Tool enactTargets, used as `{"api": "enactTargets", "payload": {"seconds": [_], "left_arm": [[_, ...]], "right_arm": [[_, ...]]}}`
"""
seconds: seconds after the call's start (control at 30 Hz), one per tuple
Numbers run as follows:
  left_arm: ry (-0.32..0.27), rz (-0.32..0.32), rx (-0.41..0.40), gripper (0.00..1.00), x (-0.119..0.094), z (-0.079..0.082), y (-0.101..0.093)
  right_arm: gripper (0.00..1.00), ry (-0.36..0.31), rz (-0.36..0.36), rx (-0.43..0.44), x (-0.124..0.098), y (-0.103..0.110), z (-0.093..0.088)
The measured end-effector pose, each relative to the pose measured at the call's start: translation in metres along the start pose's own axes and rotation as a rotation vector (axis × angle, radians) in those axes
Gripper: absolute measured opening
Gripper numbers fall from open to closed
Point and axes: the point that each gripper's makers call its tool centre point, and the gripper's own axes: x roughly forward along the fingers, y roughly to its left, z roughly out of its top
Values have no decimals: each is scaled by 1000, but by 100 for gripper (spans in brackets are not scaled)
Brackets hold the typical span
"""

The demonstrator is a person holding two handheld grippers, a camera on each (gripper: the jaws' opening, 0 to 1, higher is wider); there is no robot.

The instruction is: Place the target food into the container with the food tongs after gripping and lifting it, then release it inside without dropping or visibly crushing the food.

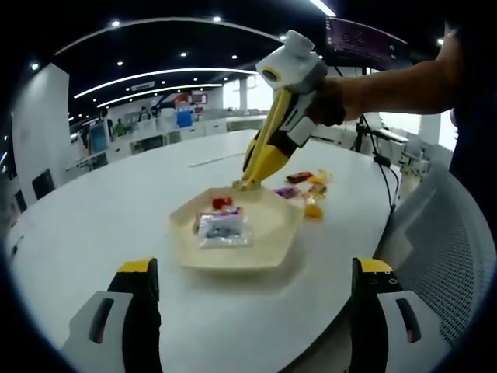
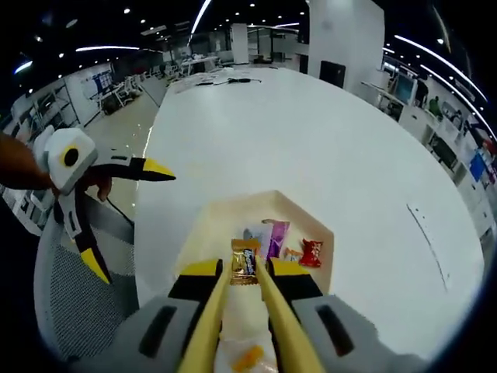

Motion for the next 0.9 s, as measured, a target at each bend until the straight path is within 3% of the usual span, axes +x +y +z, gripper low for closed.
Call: {"api": "enactTargets", "payload": {"seconds": [0.33, 0.9], "left_arm": [[-4, 5, -2, 100, 0, 1, 1], [-1, -8, 2, 100, 0, 1, -2]], "right_arm": [[23, -22, -3, -57, 3, 5, 6], [26, -77, -18, -47, -14, -5, 5]]}}
